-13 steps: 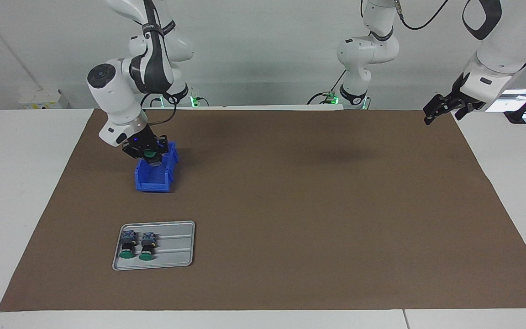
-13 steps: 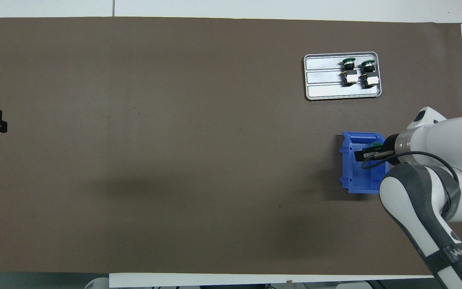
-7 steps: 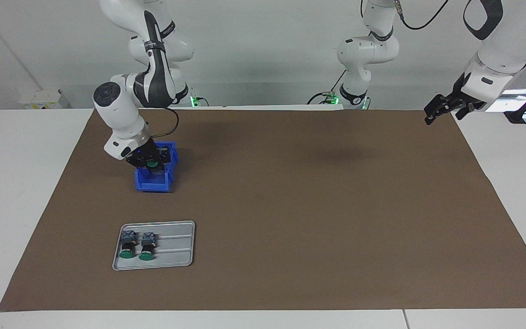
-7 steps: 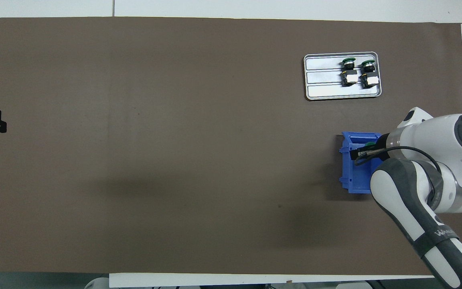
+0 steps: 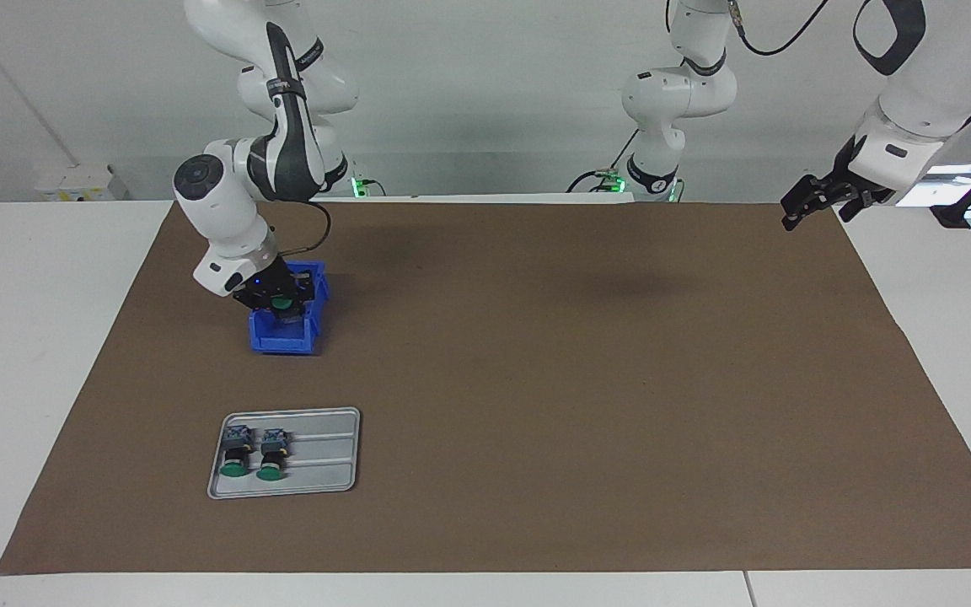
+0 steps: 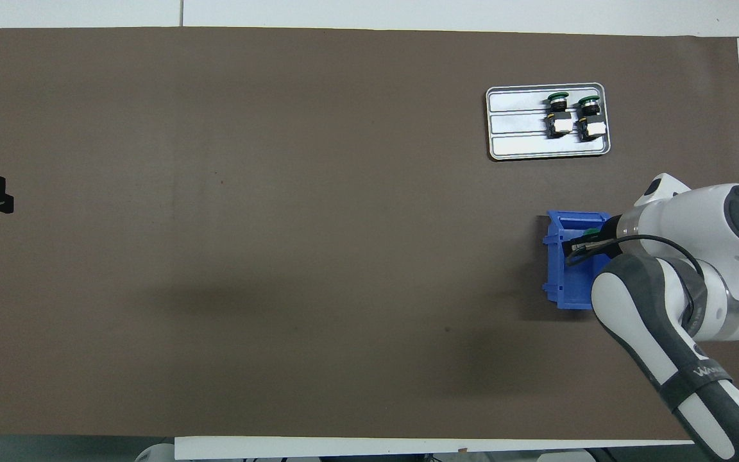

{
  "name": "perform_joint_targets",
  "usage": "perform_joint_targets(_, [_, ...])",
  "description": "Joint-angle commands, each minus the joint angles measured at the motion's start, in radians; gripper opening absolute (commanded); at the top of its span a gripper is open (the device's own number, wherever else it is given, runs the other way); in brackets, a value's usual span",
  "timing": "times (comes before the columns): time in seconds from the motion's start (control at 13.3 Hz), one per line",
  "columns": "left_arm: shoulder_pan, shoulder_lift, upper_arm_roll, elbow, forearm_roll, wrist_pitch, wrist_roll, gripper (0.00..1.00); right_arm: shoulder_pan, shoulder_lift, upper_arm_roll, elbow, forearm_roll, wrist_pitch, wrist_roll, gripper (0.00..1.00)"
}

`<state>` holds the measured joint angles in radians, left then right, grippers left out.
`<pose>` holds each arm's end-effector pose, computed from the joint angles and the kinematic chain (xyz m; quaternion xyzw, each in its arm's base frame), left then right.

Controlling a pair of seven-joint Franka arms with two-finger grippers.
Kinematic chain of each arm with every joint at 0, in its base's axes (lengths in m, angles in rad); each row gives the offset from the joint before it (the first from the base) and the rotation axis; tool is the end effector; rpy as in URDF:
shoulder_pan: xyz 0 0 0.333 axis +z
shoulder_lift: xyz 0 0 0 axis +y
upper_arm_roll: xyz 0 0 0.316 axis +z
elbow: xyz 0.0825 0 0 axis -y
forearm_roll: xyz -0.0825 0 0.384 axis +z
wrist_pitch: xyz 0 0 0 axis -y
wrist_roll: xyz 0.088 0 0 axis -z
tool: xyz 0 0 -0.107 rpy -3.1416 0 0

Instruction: Place and press button with both arms

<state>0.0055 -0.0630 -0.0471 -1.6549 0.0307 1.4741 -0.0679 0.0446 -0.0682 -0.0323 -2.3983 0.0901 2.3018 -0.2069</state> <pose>0.5226 -0.0190 0.6114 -0.9980 -0.0138 0.0579 0.0200 0.4810 0.0078 0.3400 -0.9962 -0.0790 0.0108 0.0354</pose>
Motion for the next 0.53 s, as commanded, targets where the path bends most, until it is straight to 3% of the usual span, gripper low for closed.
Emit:
perform_joint_targets(0.0, [-0.005,-0.008,0.003,-0.008,-0.006,0.002,0.025,1.0,-0.02,-0.013,0.009,-0.009,0.017,0.007,-0.04,0.7])
perform_joint_targets(0.23, [-0.007,-0.008,0.003,-0.008,-0.006,0.0,0.077,1.0,-0.02,-0.012,0.009,0.008,0.016,-0.002,-0.04,0.7])
perform_joint_targets(0.45, [-0.013,-0.008,0.003,-0.008,-0.006,0.002,0.08,1.0,-0.025,-0.018,0.008,0.068,0.011,-0.102,-0.063,0.71])
